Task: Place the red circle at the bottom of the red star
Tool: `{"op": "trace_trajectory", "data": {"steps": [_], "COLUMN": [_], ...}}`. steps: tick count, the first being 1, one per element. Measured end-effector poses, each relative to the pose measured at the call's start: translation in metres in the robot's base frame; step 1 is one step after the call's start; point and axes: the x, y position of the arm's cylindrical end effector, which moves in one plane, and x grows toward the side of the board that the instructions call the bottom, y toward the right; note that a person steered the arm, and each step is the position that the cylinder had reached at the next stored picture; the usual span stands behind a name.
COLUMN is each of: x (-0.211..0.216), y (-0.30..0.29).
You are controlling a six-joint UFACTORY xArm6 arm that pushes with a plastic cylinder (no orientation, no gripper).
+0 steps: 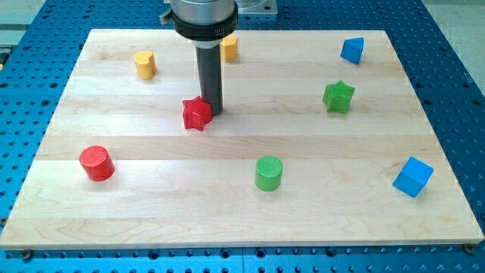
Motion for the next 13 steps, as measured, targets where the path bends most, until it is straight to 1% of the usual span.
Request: {"op": "trace_trajectory", "data": {"steps": [1, 3, 4, 5, 6, 7, 8, 9, 10, 12, 13], "x": [0.028, 0.031, 0.014, 0.032, 0.058, 0.115, 0.17, 0.164, 0.122, 0.126, 0.126], "y": [-0.002, 0.0, 0.027, 0.071, 0.034, -0.022, -0.116, -0.22, -0.249, -0.134, -0.101]}}
